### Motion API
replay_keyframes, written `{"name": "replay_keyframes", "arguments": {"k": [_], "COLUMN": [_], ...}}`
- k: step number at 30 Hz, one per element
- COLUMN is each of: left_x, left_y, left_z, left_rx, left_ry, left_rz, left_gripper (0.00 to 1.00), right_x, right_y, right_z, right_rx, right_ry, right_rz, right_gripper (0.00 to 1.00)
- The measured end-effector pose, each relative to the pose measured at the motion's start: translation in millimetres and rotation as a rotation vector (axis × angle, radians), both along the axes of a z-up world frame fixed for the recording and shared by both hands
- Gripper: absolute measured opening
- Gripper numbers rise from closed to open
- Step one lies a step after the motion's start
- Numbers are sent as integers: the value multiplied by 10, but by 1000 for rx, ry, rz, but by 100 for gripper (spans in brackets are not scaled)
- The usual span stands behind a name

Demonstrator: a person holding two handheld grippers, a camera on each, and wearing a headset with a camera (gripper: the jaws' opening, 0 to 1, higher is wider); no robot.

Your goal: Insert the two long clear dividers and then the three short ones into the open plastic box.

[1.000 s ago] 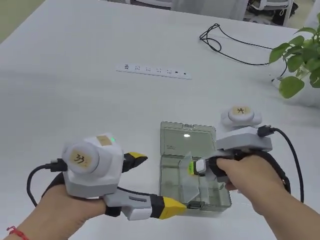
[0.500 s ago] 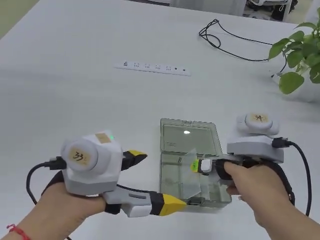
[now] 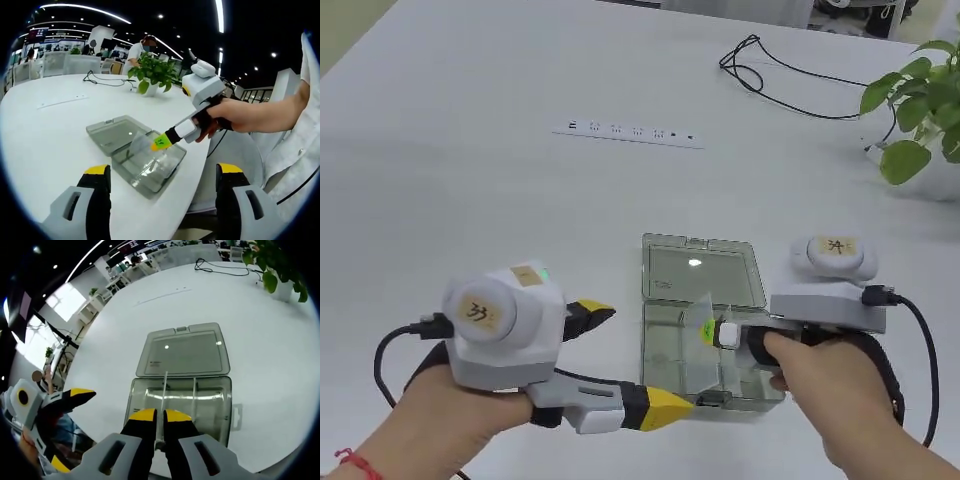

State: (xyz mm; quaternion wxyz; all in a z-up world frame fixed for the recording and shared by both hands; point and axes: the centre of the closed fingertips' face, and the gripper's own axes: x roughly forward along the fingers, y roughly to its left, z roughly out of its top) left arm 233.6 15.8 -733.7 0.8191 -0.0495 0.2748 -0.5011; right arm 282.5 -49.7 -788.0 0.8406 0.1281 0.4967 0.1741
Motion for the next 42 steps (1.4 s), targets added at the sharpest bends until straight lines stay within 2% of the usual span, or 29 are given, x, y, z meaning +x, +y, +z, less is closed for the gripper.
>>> {"name": "replay_keyframes", "arguments": {"k": [15, 24, 27, 32, 35, 39, 42], "left_x": [-15, -14, -17, -21, -20, -21, -22], "left_y": [17, 15, 13, 20, 23, 28, 31], "left_z": [4, 9, 11, 1, 1, -1, -10], "left_rx": [-2, -2, -2, 0, -1, 1, 5], "left_ry": [0, -2, -3, -1, -1, -3, -6], "left_rz": [6, 6, 5, 6, 8, 9, 7], "left_gripper": [88, 88, 88, 88, 88, 88, 89], "right_x": [-7, 2, 5, 10, 6, 15, 23], "right_y": [33, 42, 53, 86, 116, 113, 121], "right_z": [-43, -21, -20, -27, -39, -45, -57], "right_rx": [-44, -77, -105, -188, -207, -200, -171], "right_ry": [-17, -37, -50, -84, -94, -87, -72], "right_rz": [35, 66, 89, 162, 184, 186, 178], "right_gripper": [6, 6, 6, 6, 6, 6, 7]}}
